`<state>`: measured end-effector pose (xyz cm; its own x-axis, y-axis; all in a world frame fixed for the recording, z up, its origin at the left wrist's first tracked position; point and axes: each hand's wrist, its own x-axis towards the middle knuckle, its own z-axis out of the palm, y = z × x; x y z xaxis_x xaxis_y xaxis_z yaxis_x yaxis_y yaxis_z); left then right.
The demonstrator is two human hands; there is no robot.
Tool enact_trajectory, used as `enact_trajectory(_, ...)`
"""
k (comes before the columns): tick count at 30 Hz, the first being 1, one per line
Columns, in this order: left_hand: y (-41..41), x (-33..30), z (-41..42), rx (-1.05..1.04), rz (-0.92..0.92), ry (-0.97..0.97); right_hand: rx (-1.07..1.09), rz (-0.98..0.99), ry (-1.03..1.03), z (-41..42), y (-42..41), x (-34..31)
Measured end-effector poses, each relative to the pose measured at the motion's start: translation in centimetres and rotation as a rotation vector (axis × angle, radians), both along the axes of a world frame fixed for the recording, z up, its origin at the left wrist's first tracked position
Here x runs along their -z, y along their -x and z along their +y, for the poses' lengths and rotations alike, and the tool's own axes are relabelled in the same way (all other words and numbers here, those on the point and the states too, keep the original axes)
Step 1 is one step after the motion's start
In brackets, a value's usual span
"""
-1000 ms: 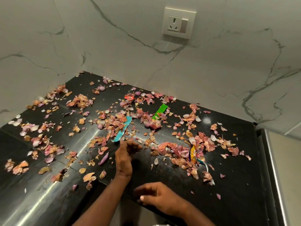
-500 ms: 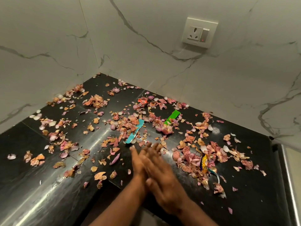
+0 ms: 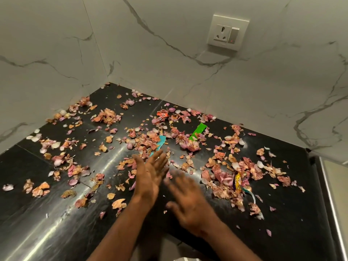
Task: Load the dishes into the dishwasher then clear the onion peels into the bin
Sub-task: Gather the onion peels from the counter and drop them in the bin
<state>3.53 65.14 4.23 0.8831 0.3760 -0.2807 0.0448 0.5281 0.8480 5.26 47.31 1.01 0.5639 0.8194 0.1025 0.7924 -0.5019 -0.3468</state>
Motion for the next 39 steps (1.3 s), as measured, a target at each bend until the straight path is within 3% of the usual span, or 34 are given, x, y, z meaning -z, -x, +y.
enact_trajectory(3, 1.1, 0.9, 2.4, -0.037, 0.024, -0.122, -0.296, -0.132, 0.147, 1.9, 2.4, 3.6)
enact_trajectory(5, 2.2, 1.1, 3.7, -0.071, 0.053, -0.178, -0.279, -0.212, 0.245, 1.7, 2.2, 5.6)
enact_trajectory(7, 3.8, 1.3, 4.8, -0.119, 0.092, -0.26, -0.052, -0.185, 0.318, 1.2, 1.0, 5.9)
enact_trajectory(10, 6.2, 2.9, 6.6, -0.194, 0.185, -0.495, 0.392, 0.006, 0.368, -0.3, -1.8, 5.2)
enact_trajectory(13, 8.3, 4.9, 8.2, -0.191, 0.329, -0.825, 0.626, 0.015, 0.251, -1.1, -2.9, 3.5)
enact_trajectory(15, 9.1, 5.7, 8.8, -0.147, 0.325, -1.016, 0.505, -0.024, 0.126, -0.8, -1.9, 3.0)
enact_trajectory(17, 9.3, 6.3, 8.6, -0.052, 0.272, -1.177, 0.194, -0.011, 0.088, -0.2, 0.0, 3.3)
enact_trajectory(20, 8.9, 6.9, 6.9, 0.14, 0.138, -1.338, -0.119, -0.067, 0.244, 0.3, 2.3, 5.6)
enact_trajectory(25, 6.2, 7.9, 3.5, 0.473, -0.014, -1.46, 0.347, 0.033, 0.262, -2.0, 1.6, 5.3)
enact_trajectory(30, 1.8, 8.4, 0.7, 0.783, 0.029, -1.631, 0.541, -0.104, -0.072, -7.3, 2.1, 3.2)
enact_trajectory(32, -0.6, 7.9, -0.4, 0.835, -0.006, -1.596, 0.732, -0.081, -0.142, -10.3, 2.5, 3.0)
enact_trajectory(36, -5.4, 6.7, -1.9, 0.932, -0.081, -1.455, 1.201, 0.11, -0.002, -15.3, 1.4, 4.2)
enact_trajectory(39, -8.7, 6.0, -3.5, 0.885, -0.156, -1.396, 1.291, 0.29, 0.026, -15.6, -0.9, 4.5)
